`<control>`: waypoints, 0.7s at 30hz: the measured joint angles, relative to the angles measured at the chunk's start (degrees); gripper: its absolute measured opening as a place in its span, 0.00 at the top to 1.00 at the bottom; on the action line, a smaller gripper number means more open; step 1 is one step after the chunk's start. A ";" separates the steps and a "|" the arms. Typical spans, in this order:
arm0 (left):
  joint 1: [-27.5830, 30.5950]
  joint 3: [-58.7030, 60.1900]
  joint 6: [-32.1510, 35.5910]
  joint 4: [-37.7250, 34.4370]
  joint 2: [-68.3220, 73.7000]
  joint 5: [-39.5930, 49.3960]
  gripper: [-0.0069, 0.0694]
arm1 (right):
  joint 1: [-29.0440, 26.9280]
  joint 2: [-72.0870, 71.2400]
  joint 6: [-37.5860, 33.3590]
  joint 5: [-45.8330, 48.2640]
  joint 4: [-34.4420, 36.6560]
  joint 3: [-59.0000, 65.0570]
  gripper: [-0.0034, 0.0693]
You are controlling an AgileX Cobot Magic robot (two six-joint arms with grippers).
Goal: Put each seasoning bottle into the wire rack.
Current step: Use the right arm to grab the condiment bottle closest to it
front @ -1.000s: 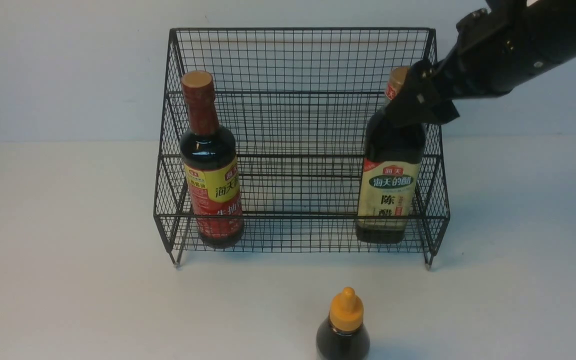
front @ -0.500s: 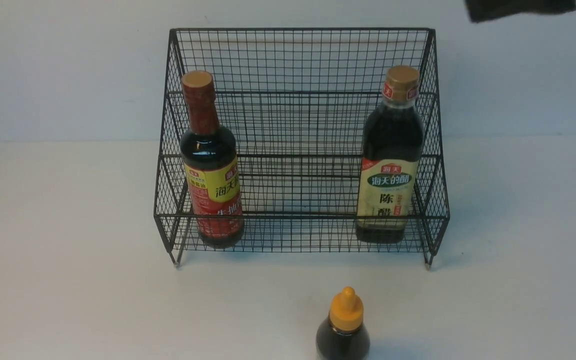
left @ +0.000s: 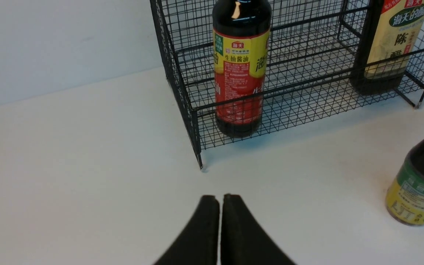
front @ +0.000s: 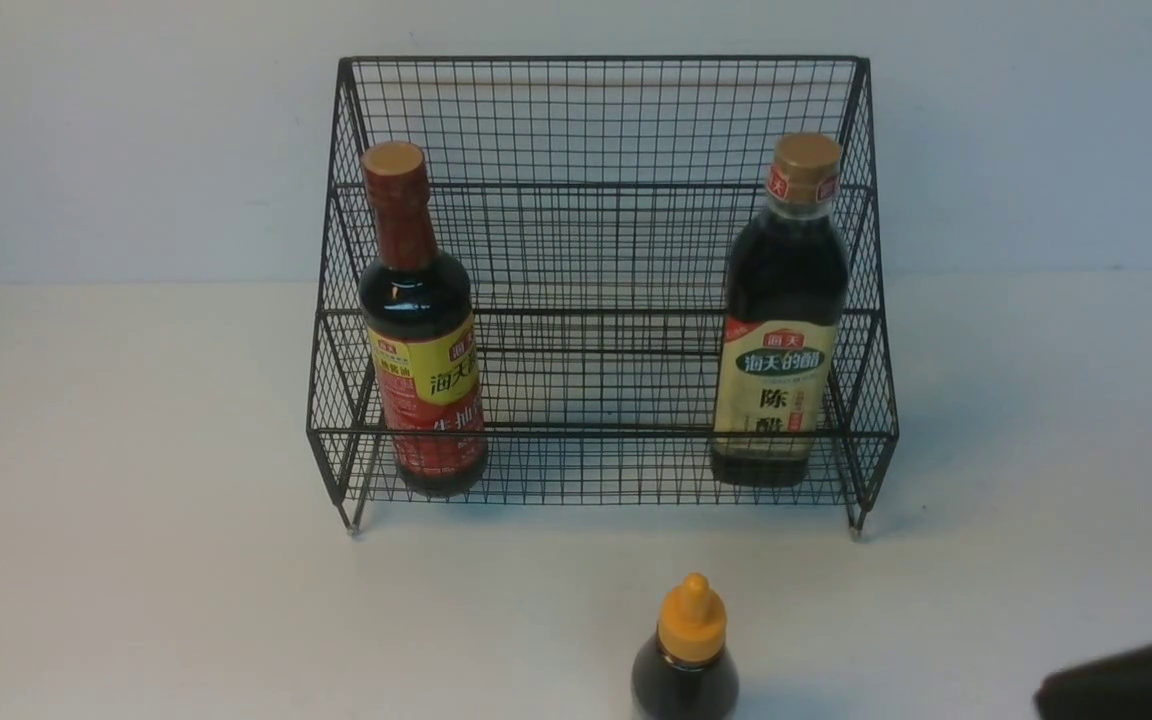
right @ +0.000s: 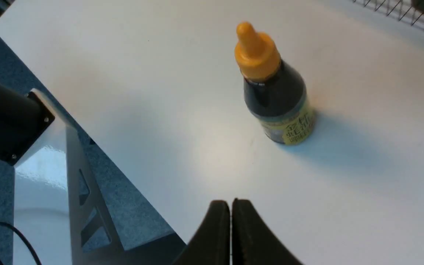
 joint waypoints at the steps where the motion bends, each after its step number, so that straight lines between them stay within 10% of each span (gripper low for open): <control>1: 0.00 0.00 0.00 -0.05 0.00 0.00 0.92 | 0.00 0.64 -1.05 -1.72 0.40 1.36 0.96; 10: 0.00 0.00 0.05 -0.58 0.00 -0.06 0.92 | 4.01 13.39 -2.25 -4.38 0.89 -3.19 0.96; 21: 0.00 0.00 -0.41 -1.02 0.00 -0.11 0.92 | 20.82 24.39 12.65 -8.06 -8.84 -12.39 0.91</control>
